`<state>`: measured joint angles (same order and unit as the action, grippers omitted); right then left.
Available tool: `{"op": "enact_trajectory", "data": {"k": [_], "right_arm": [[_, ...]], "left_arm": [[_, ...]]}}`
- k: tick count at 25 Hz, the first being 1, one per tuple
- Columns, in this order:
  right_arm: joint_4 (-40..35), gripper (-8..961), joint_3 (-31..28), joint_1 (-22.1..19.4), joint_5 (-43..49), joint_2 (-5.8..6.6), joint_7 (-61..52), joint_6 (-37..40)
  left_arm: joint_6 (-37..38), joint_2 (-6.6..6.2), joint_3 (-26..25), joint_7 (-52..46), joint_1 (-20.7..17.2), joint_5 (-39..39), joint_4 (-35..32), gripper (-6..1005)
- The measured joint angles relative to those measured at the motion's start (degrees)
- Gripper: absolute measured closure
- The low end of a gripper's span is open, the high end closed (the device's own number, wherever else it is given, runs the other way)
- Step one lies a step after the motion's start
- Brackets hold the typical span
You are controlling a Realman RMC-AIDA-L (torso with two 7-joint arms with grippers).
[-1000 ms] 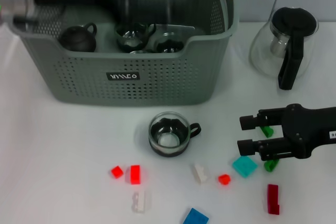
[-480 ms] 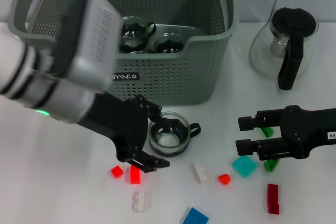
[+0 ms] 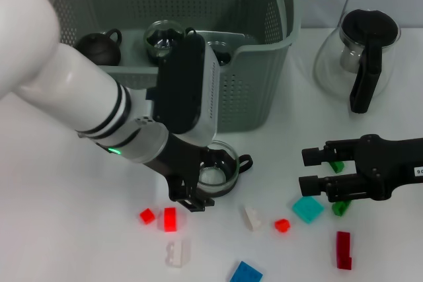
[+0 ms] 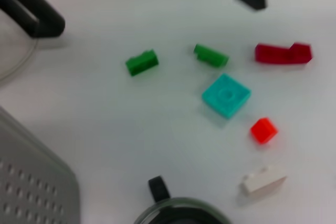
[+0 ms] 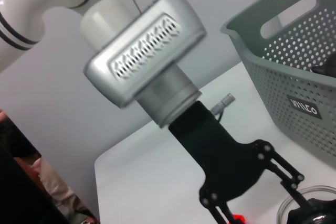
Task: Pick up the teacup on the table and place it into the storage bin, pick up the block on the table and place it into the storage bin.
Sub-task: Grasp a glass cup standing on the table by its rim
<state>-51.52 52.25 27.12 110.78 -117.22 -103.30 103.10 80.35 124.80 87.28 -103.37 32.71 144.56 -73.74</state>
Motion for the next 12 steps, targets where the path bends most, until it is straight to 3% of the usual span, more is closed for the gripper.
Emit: {"op": "enact_trajectory", "data": {"k": [12], "right_arm": [[0.4,197,-0.5,-0.1,0.7,0.06,0.4,-0.4]], "left_arm": [[-5.6,0.01,7.9,-5.4,1.2,3.5,2.5,243]]}}
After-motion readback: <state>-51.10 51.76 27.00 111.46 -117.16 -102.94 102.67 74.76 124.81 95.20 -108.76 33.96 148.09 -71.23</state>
